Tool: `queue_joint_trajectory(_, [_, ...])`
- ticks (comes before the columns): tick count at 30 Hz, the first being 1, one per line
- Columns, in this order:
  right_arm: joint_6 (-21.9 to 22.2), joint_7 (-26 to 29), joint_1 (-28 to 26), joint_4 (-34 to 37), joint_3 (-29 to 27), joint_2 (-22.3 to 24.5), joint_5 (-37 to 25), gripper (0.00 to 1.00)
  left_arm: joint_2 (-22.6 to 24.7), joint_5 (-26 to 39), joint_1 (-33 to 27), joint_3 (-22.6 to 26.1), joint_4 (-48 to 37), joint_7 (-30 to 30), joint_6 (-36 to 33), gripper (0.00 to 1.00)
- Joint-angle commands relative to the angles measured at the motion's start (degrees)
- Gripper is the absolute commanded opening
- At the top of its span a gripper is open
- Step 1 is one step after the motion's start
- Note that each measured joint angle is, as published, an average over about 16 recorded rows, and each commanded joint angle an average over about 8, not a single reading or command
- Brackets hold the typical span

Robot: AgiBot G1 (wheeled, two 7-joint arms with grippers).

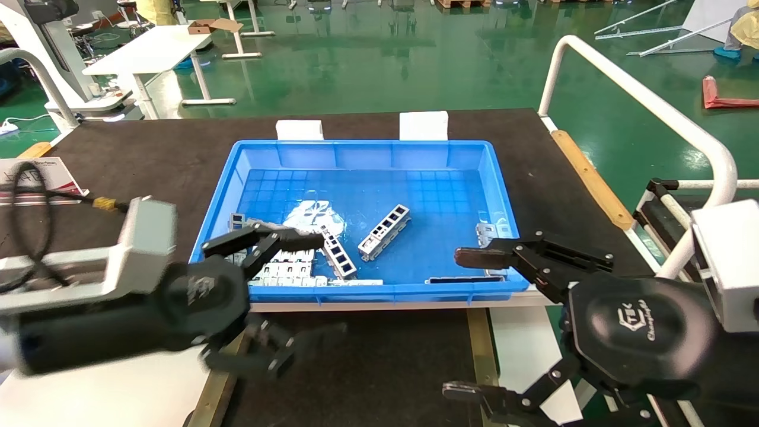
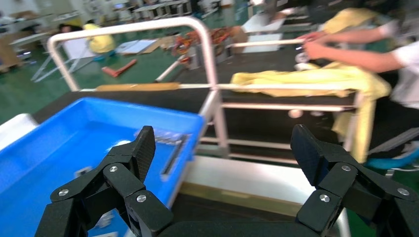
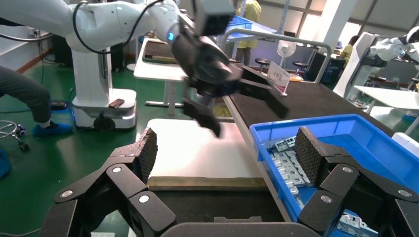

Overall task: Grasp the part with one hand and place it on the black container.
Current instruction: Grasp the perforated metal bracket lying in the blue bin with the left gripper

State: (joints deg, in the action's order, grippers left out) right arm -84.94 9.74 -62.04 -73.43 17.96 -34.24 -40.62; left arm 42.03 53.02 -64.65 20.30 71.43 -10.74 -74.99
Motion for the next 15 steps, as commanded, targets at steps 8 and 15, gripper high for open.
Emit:
queue_joint_trajectory(8, [0.0, 0.0, 0.0, 0.0, 0.0, 0.0, 0.0, 1.0, 7.3, 8.8, -3.8, 3.9, -4.4, -0.6, 8.5, 1.0])
queue_joint_trajectory(15, [0.0, 0.0, 0.0, 0.0, 0.0, 0.0, 0.0, 1.0, 15.3, 16.3, -7.9, 7.3, -13.3, 0.7, 15.7, 1.0])
